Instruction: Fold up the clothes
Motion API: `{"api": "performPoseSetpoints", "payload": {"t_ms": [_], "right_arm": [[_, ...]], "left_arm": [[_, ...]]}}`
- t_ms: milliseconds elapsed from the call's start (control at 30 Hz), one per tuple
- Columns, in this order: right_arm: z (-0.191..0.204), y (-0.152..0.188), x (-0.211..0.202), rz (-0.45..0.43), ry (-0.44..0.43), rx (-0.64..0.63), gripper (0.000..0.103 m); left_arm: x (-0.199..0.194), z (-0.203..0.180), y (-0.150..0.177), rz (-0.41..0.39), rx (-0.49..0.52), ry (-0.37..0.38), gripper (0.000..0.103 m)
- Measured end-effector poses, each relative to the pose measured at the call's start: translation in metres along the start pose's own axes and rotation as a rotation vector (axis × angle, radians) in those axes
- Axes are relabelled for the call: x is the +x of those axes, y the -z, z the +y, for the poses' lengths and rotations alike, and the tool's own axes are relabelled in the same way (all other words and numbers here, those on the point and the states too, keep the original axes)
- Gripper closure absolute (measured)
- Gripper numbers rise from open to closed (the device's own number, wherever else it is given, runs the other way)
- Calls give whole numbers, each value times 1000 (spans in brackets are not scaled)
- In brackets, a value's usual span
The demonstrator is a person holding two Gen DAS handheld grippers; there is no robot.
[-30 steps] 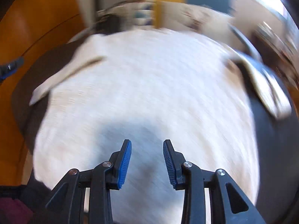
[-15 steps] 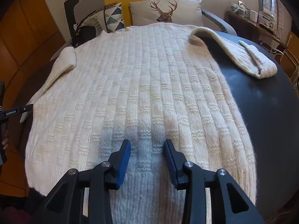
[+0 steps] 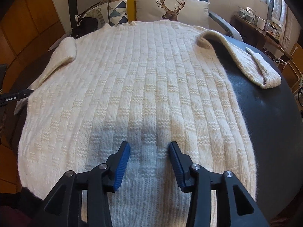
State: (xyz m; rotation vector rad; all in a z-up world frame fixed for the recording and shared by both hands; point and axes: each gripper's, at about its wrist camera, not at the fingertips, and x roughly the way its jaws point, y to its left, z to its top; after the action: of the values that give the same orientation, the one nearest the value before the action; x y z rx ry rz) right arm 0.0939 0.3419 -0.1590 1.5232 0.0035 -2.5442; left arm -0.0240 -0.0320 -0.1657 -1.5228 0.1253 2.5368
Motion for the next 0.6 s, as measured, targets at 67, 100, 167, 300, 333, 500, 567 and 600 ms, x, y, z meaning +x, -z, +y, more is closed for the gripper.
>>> {"api": "performPoseSetpoints", "payload": {"t_ms": [67,100,167,300,333,500,567,600], "right_arm": [[1,0,1,0,5,-6,57],[2,0,1,-2,8,-10,57],[3,0,1,-6,16,-20,56],[3,0,1,-6,21,-33,55],[3,0,1,-5,21,-33,55],[5,-2,1,8,32,-33,55],[5,-3,2,13,37,-30,55],[6,-3,2,15,41,-30,55]], "left_arm": [[-3,0,1,-11,-15,-3,87],[-4,2,2,-19,-32,0,92],[-13,4,3,-50,-59,-11,98],[-42,13,2,-139,-102,-69,98],[-51,16,1,-161,-111,-86,98],[-108,64,-14,-280,-177,-248,98],[-123,96,-19,-300,-222,-328,98],[-127,115,-19,-299,-249,-369,98]]}}
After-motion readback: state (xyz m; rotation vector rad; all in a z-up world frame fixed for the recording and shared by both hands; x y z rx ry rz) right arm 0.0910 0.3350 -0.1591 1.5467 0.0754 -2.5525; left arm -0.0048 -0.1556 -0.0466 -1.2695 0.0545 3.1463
